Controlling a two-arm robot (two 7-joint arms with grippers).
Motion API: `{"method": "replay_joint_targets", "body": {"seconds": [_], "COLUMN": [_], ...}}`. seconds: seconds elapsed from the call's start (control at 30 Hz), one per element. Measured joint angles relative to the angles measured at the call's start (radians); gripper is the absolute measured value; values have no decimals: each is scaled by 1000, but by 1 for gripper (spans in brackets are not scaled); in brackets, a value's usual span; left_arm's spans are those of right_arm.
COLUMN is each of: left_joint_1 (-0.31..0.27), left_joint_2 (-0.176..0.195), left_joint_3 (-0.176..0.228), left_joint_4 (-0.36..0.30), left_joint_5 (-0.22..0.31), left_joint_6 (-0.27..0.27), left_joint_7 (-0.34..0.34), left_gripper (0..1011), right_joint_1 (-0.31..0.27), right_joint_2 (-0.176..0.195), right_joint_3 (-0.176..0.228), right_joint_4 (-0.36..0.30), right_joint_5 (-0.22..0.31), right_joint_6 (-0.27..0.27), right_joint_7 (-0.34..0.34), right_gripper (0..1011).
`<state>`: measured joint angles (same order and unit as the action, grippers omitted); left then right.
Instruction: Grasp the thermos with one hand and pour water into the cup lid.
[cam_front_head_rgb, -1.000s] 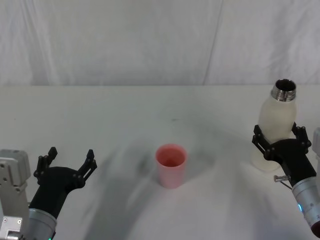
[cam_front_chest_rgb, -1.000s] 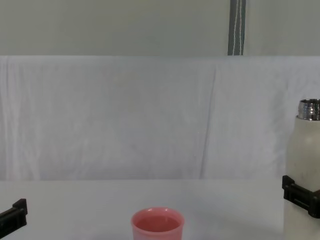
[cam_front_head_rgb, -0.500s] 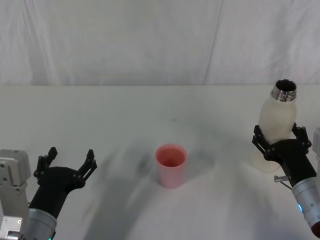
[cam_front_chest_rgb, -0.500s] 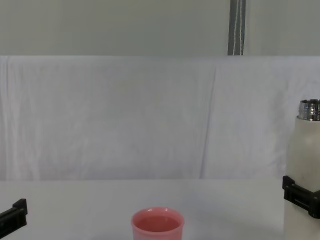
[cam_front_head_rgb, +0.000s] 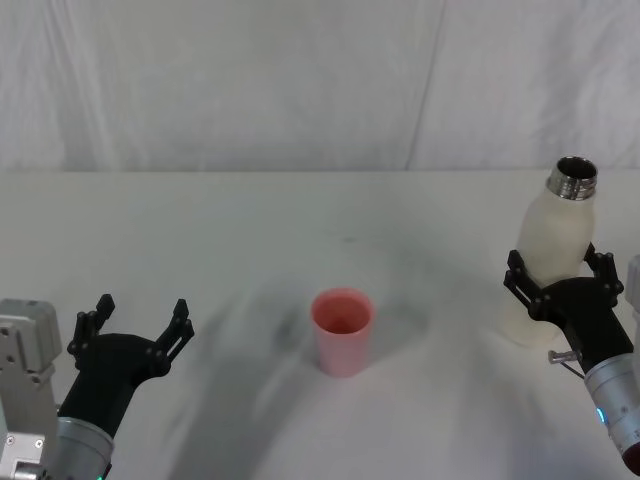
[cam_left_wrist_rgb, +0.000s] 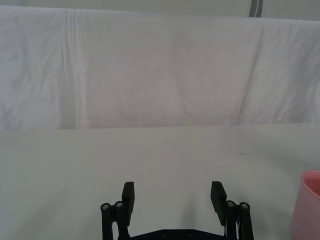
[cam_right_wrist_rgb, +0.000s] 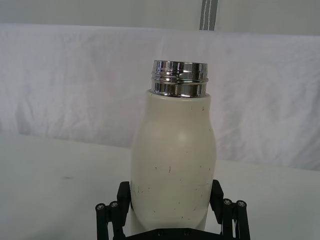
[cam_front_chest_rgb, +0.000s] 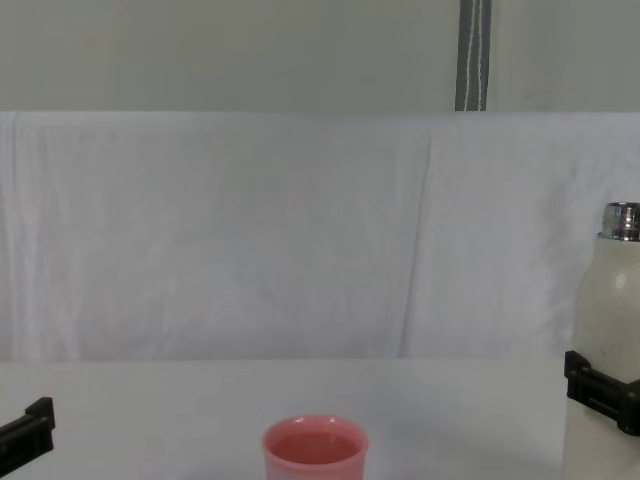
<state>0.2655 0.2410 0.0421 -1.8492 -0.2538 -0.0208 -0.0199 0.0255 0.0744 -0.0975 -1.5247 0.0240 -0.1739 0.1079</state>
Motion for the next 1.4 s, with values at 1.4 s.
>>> {"method": "replay_joint_targets", "body": {"seconds": [1.4], "left_joint_1": [0], "left_joint_2": [0], "left_joint_3": [0], "left_joint_4": [0], "left_joint_5": [0], "left_joint_6": [0], "left_joint_7": [0], "left_gripper": [1001], "right_joint_1": [-42], "right_joint_2": [-2], "right_joint_3": [7], "right_joint_4": [-53], "right_joint_5": [25], "right_joint_6": [18], "right_joint_7": [4], "right_gripper": [1001]}}
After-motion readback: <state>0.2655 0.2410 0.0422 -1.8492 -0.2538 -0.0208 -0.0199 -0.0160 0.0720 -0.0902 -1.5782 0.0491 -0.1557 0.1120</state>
